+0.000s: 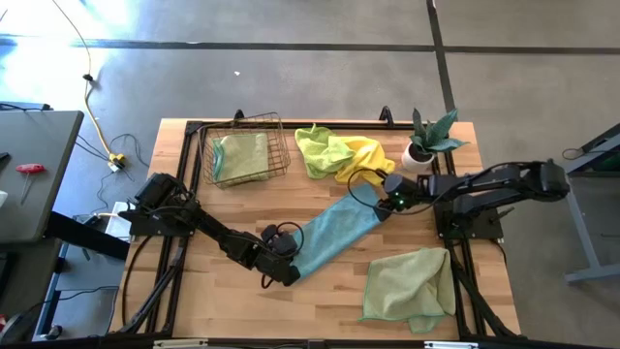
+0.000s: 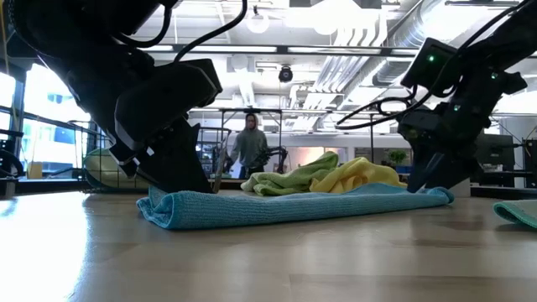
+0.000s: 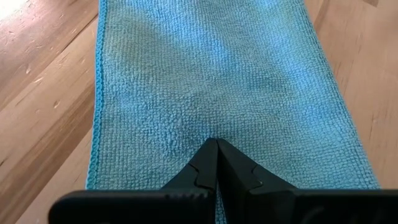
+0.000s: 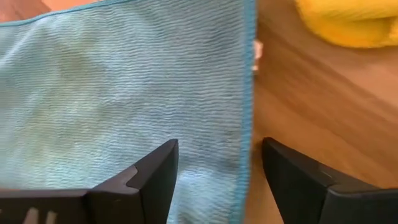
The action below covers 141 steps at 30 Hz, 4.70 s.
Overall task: Fold microfiber towels
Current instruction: Fold the blue towel
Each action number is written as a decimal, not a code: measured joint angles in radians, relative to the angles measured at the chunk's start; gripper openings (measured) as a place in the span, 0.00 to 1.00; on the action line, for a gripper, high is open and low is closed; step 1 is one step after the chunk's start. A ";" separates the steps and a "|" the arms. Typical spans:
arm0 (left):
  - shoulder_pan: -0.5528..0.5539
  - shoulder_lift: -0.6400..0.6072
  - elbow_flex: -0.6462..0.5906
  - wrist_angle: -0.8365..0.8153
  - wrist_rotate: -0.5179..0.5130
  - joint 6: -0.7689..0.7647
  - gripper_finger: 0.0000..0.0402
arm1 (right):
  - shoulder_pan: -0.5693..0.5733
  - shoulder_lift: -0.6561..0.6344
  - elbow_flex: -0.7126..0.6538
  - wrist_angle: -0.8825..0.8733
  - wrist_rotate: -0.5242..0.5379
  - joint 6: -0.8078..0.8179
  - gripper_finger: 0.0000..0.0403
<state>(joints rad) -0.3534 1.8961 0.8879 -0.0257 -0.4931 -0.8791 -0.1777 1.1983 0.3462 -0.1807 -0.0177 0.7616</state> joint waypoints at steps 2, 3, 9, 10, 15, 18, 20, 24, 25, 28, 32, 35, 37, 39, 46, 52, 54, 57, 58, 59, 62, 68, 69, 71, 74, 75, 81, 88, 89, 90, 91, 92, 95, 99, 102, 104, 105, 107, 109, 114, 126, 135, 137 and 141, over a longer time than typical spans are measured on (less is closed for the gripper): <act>0.000 0.000 0.000 0.000 0.000 0.000 0.00 | 0.014 0.001 0.000 0.009 -0.005 0.020 0.52; 0.000 0.000 0.000 0.000 0.001 0.000 0.00 | 0.022 0.001 0.000 0.011 -0.006 0.024 0.51; 0.000 0.000 0.001 0.005 0.004 0.000 0.00 | 0.054 0.001 -0.001 0.008 0.007 0.050 0.39; 0.000 0.000 0.001 0.005 0.007 0.000 0.00 | 0.056 0.001 -0.001 0.006 0.011 0.051 0.36; 0.000 0.000 0.001 0.007 0.006 0.000 0.00 | 0.061 0.001 -0.002 -0.001 0.019 0.052 0.22; 0.000 0.000 0.001 0.008 0.006 0.000 0.00 | 0.061 0.002 -0.002 -0.004 0.022 0.043 0.09; 0.000 0.000 0.001 0.008 0.006 0.000 0.00 | 0.061 0.002 -0.003 -0.004 0.017 0.024 0.03; 0.000 0.002 0.000 0.036 0.008 0.026 0.00 | 0.062 0.002 -0.003 -0.004 0.015 0.016 0.02; 0.000 0.002 0.000 0.044 0.009 0.040 0.00 | 0.062 0.002 -0.002 -0.005 0.015 0.006 0.02; 0.000 0.004 0.004 0.055 0.004 0.082 0.00 | 0.062 0.002 0.023 -0.063 0.018 -0.018 0.01; 0.004 -0.006 0.014 0.052 -0.002 0.128 0.00 | 0.063 0.002 0.108 -0.215 0.067 -0.052 0.00; 0.011 -0.017 0.016 0.050 -0.006 0.133 0.00 | 0.062 0.002 0.175 -0.321 0.112 -0.077 0.00; 0.013 -0.029 0.019 0.059 -0.010 0.133 0.00 | 0.062 0.002 0.205 -0.345 0.122 -0.087 0.00; 0.013 -0.034 0.018 0.047 -0.013 0.133 0.00 | 0.064 0.002 0.219 -0.349 0.122 -0.082 0.00; 0.000 -0.116 0.019 0.028 0.003 0.169 0.00 | 0.161 0.007 0.229 -0.298 0.118 0.025 0.00; -0.028 -0.190 0.019 0.019 -0.003 0.218 0.00 | 0.284 0.102 0.229 -0.178 0.114 0.114 0.00; -0.038 -0.202 0.020 0.025 -0.011 0.221 0.00 | 0.317 0.151 0.229 -0.105 0.114 0.131 0.00; -0.054 -0.214 0.019 0.022 -0.013 0.221 0.00 | 0.352 0.216 0.229 0.024 0.111 0.132 0.00; -0.058 -0.216 0.019 0.023 -0.013 0.220 0.00 | 0.360 0.231 0.229 0.064 0.111 0.132 0.00; -0.064 -0.216 0.019 0.023 -0.014 0.220 0.00 | 0.367 0.245 0.230 0.100 0.111 0.132 0.00; -0.082 -0.216 0.019 0.023 -0.014 0.212 0.00 | 0.384 0.280 0.270 0.109 0.111 0.128 0.00; -0.120 -0.216 0.019 0.023 -0.014 0.201 0.00 | 0.418 0.324 0.427 0.007 0.115 0.047 0.00; -0.128 -0.216 0.019 0.023 -0.014 0.199 0.00 | 0.422 0.332 0.458 -0.014 0.118 0.028 0.00; -0.143 -0.220 0.019 0.021 -0.014 0.187 0.00 | 0.428 0.356 0.518 -0.051 0.132 -0.009 0.00; -0.168 -0.227 0.020 0.028 -0.012 0.174 0.00 | 0.430 0.407 0.587 -0.084 0.141 -0.043 0.00; -0.179 -0.231 0.019 0.022 -0.011 0.167 0.00 | 0.430 0.429 0.603 -0.083 0.140 -0.051 0.00; -0.242 -0.265 0.019 0.014 -0.013 0.139 0.00 | 0.435 0.578 0.719 -0.084 0.132 -0.109 0.00; -0.302 -0.296 0.020 -0.026 -0.017 0.065 0.00 | 0.462 0.682 0.859 -0.073 0.124 -0.199 0.00; -0.311 -0.298 0.020 -0.038 -0.017 0.061 0.00 | 0.464 0.692 0.872 -0.068 0.121 -0.202 0.00; -0.321 -0.300 0.019 -0.043 -0.017 0.059 0.00 | 0.467 0.697 0.880 -0.063 0.121 -0.204 0.00; -0.330 -0.304 0.019 -0.039 -0.016 0.056 0.00 | 0.467 0.702 0.886 -0.059 0.120 -0.206 0.00; -0.337 -0.305 0.020 -0.036 -0.016 0.046 0.00 | 0.468 0.707 0.891 -0.042 0.120 -0.209 0.00; -0.361 -0.307 0.020 -0.042 -0.016 0.026 0.00 | 0.469 0.710 0.888 0.028 0.119 -0.213 0.00; -0.385 -0.310 0.020 -0.032 -0.025 0.013 0.00 | 0.469 0.710 0.883 0.110 0.119 -0.238 0.00; -0.399 -0.310 0.020 -0.032 -0.045 -0.008 0.00 | 0.470 0.732 0.883 0.166 0.114 -0.254 0.00; -0.404 -0.310 0.020 -0.033 -0.047 -0.011 0.00 | 0.470 0.756 0.883 0.202 0.091 -0.255 0.00; -0.408 -0.310 0.020 -0.032 -0.050 -0.011 0.00 | 0.470 0.767 0.883 0.215 0.084 -0.254 0.00; -0.409 -0.310 0.020 -0.033 -0.060 -0.011 0.00 | 0.471 0.780 0.883 0.246 0.072 -0.254 0.00; -0.409 -0.310 0.020 -0.034 -0.070 -0.010 0.00 | 0.473 0.784 0.883 0.278 0.071 -0.255 0.00; -0.409 -0.310 0.020 -0.036 -0.072 -0.009 0.00 | 0.475 0.784 0.883 0.359 0.070 -0.283 0.00; -0.409 -0.310 0.020 -0.062 -0.094 -0.027 0.00 | 0.486 0.784 0.883 0.459 0.096 -0.405 0.00; -0.408 -0.309 0.020 -0.212 -0.162 -0.140 0.00 | 0.486 0.848 0.883 0.524 0.152 -0.376 0.00; -0.409 -0.309 0.020 -0.219 -0.161 -0.148 0.00 | 0.486 0.872 0.883 0.543 0.148 -0.368 0.00; -0.409 -0.309 0.020 -0.218 -0.162 -0.147 0.00 | 0.486 0.893 0.882 0.609 0.143 -0.368 0.00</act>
<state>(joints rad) -0.7620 1.5875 0.9077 -0.2442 -0.6551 -1.0264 0.3080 2.0916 1.2282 0.4283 0.1257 0.3933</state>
